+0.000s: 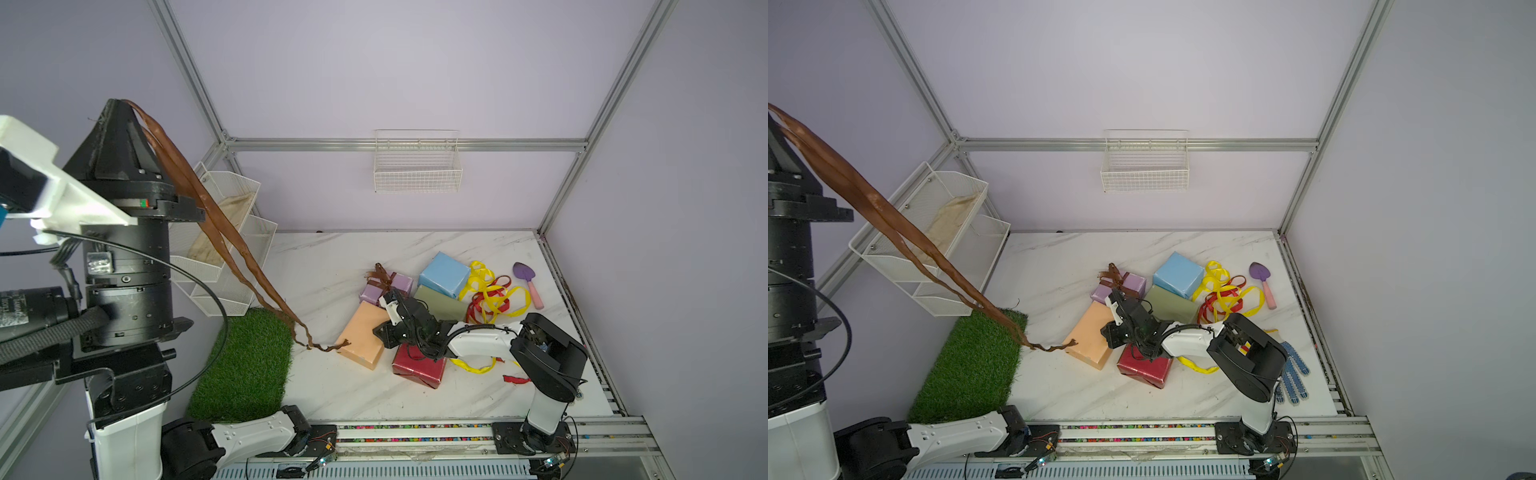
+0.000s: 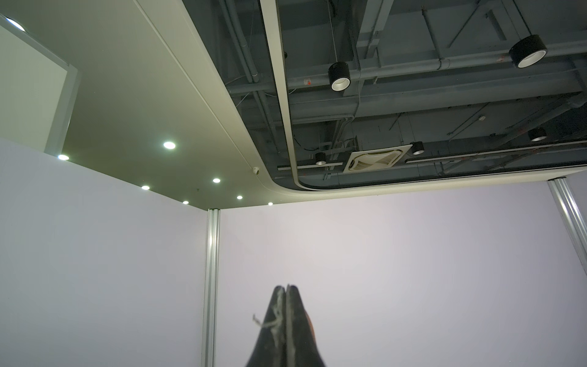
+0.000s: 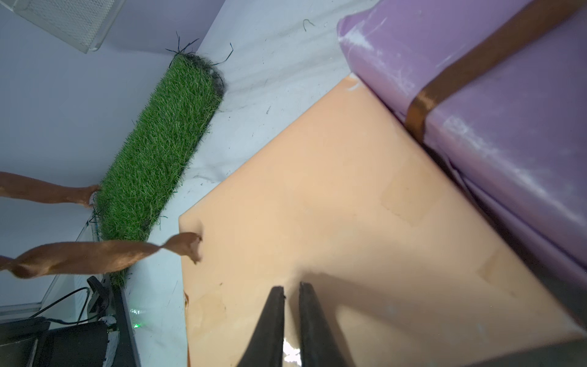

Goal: Untie the ribbon bows on the gift boxes
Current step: Pull the ribbon from the gift box, then place the ribbon at the center of the board.

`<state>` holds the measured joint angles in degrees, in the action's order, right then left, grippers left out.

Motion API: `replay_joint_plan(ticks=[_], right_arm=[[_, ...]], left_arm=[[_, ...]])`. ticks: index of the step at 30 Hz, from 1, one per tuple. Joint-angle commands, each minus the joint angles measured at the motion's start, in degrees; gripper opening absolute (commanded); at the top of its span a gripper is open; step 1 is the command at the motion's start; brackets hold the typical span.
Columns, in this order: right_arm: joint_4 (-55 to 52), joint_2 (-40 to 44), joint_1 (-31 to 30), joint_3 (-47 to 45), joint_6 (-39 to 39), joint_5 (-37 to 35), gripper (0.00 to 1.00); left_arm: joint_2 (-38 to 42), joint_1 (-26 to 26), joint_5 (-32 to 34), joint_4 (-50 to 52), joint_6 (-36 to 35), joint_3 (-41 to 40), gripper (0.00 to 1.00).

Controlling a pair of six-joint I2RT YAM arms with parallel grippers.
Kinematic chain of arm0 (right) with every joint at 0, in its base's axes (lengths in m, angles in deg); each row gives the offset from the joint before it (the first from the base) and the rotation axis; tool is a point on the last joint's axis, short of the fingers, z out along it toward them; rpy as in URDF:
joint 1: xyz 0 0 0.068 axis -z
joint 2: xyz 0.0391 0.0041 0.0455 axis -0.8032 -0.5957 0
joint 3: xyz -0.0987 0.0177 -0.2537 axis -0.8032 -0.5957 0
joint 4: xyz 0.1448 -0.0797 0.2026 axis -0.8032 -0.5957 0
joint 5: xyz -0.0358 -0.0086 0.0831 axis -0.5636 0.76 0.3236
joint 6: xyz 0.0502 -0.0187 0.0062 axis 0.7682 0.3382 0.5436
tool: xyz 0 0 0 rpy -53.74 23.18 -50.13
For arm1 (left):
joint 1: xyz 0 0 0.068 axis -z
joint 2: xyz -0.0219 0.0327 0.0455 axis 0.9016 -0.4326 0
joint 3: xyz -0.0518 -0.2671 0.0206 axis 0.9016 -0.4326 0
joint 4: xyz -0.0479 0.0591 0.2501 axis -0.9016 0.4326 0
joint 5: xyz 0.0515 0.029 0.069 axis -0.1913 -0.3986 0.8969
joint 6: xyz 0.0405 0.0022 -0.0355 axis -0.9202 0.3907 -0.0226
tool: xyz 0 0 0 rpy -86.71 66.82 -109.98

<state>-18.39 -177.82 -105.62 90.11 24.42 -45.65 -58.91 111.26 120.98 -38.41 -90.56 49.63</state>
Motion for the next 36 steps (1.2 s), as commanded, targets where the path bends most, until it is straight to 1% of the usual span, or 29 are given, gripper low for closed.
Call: replay_joint_plan(ticks=[1,3,7,9,12,14,16,18,20,22,24,26,29,32,34,36], right_arm=[[-6.7,-2.5,-0.5,-0.2,-0.3,-1.5,0.16],[-6.6,-2.5,-0.5,-0.2,-0.3,-1.6,0.16],[-6.9,-2.7,-0.6,0.3,-0.4,-1.4,0.16],[-7.1,-2.7,-0.7,0.7,-0.5,-1.4,0.16],[-7.8,-2.6,-0.8,1.7,-0.8,-0.8,0.16],[-8.4,-1.8,-1.2,2.2,-1.0,-0.5,0.17],[-8.9,-0.5,-1.4,2.6,-1.1,0.0,0.18],[-9.8,1.0,-1.6,3.0,-1.6,0.0,0.19],[-10.9,3.1,-1.7,3.2,-1.8,-0.1,0.21],[-11.5,5.1,-1.8,3.0,-1.9,-0.2,0.23],[-12.1,7.2,-1.8,2.5,-1.9,-0.3,0.26],[-13.0,9.2,-2.0,2.1,-2.1,-0.7,0.31],[-14.3,12.0,-2.0,1.5,-2.4,-0.9,0.4],[-15.5,14.9,-2.0,0.6,-2.6,-1.4,0.44],[-16.7,16.6,-2.1,0.4,-2.9,-2.0,0.46],[-17.6,18.3,-2.0,0.1,-3.2,-2.5,0.48]], left_arm=[[1.1,-0.2,1.4,1.1,-2.3,0.2,0.0],[2.2,-0.3,2.1,1.6,-2.8,-0.9,0.0],[4.2,-0.2,5.0,1.7,-3.3,-5.7,0.0],[5.8,-0.3,7.0,1.4,-2.8,-10.6,0.0],[9.2,-0.2,9.5,-2.8,-2.6,-22.6,0.0],[10.5,-0.3,11.0,-4.0,-0.3,-29.2,0.0],[10.6,-0.4,11.9,-3.6,2.6,-33.1,0.0],[10.1,-1.1,12.2,-3.4,4.8,-36.0,0.0],[9.0,-3.2,11.1,-1.3,8.5,-37.3,0.0],[7.8,-7.2,7.8,3.7,14.4,-37.3,0.0],[6.8,-13.0,2.7,8.4,21.2,-37.4,0.0],[5.3,-20.0,-3.6,11.0,27.0,-38.5,0.0],[1.7,-29.1,-12.3,13.4,32.7,-39.3,0.0],[-3.1,-37.5,-21.8,14.5,38.3,-39.2,0.0],[-6.1,-41.8,-26.7,13.3,41.1,-39.9,0.0],[-9.1,-45.0,-30.9,11.3,42.6,-40.9,0.0]])
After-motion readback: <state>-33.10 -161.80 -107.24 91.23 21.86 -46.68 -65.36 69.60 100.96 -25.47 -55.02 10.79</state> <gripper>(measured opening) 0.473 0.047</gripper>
